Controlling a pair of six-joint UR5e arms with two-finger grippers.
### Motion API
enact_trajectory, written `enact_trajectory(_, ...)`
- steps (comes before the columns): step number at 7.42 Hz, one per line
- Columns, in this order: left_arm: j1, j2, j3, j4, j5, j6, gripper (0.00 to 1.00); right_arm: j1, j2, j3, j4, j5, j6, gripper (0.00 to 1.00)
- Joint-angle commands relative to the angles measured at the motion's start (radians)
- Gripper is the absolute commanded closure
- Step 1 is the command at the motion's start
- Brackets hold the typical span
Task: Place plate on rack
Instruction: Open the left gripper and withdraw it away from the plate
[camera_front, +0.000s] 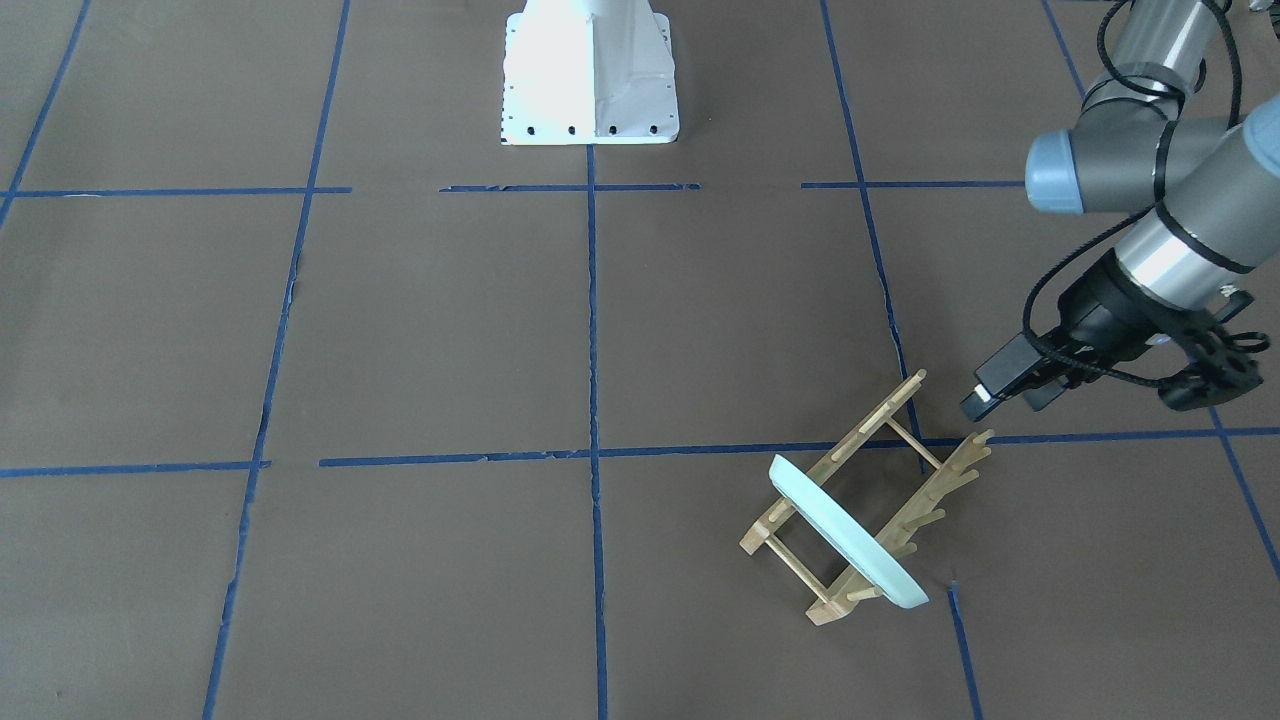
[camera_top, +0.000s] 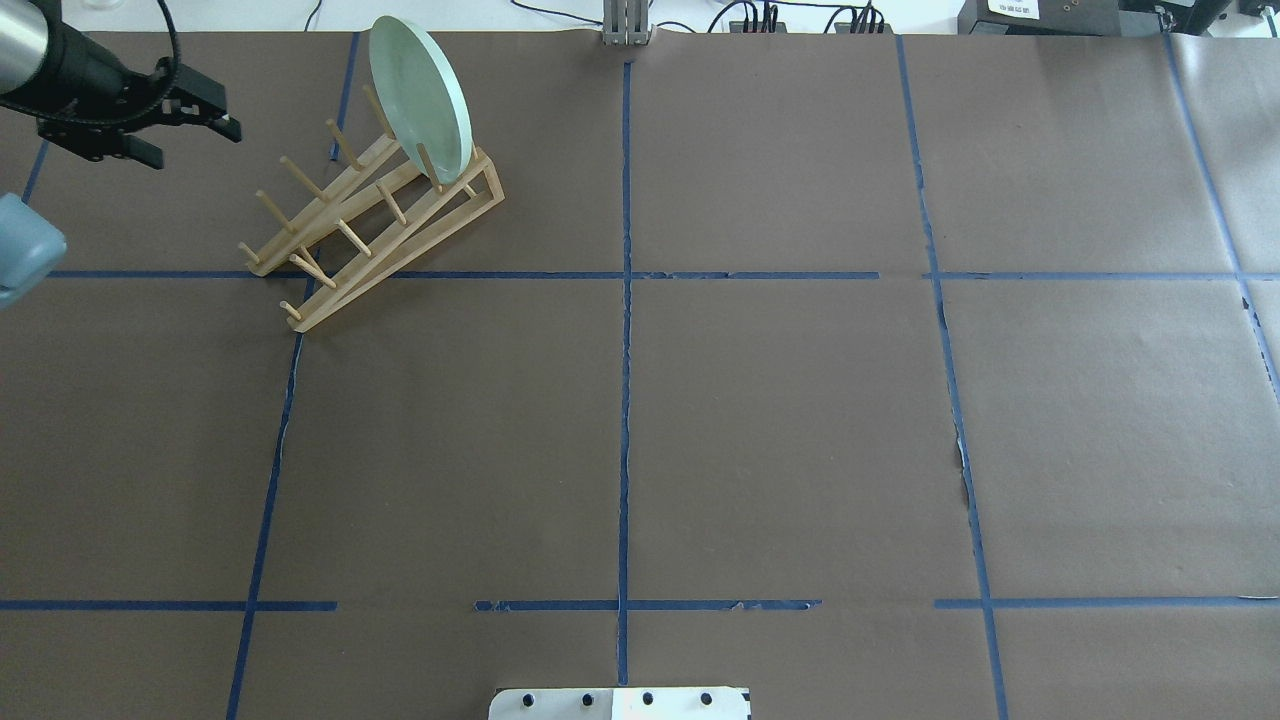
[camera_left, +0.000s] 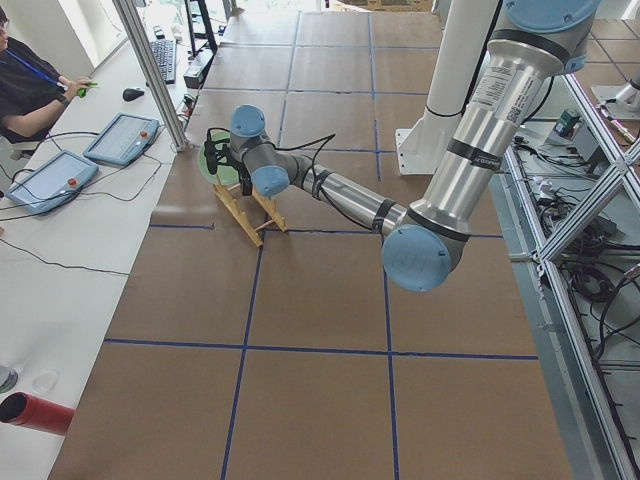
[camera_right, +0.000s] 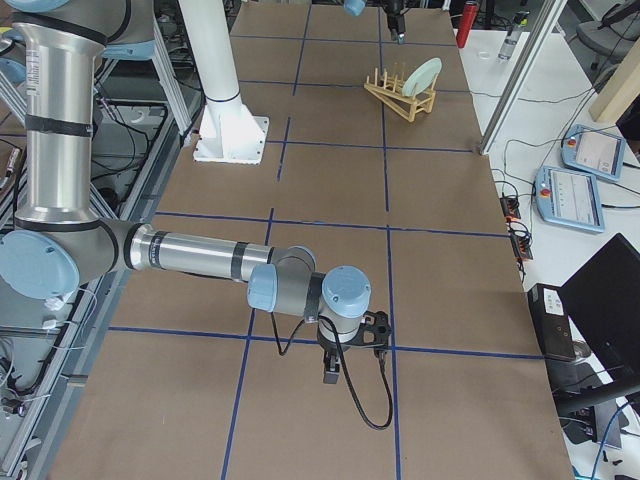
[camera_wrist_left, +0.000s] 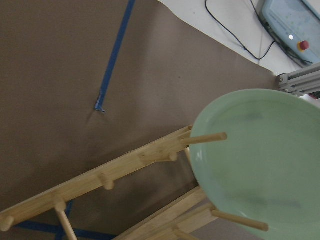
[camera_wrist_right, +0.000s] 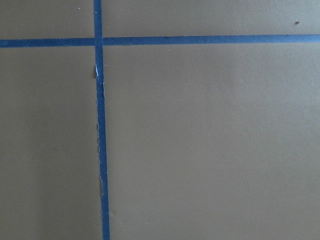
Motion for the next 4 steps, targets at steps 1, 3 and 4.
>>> enact_trajectory(1,-0.197,0.098,-0.082,0.331,-0.003,0.666,0.00,0.001,0.000,0.001,0.000,0.000,0.000,0.00)
enact_trajectory(3,-0.324,0.277,-0.058,0.355,-0.008,0.854,0.00,0.001,0.000,-0.001,0.000,0.000,0.000,0.00)
enact_trajectory(4,-0.326,0.314,-0.018,0.351,-0.008,0.863,0.00,-0.001,0.000,-0.001,-0.002,0.000,0.000,0.00)
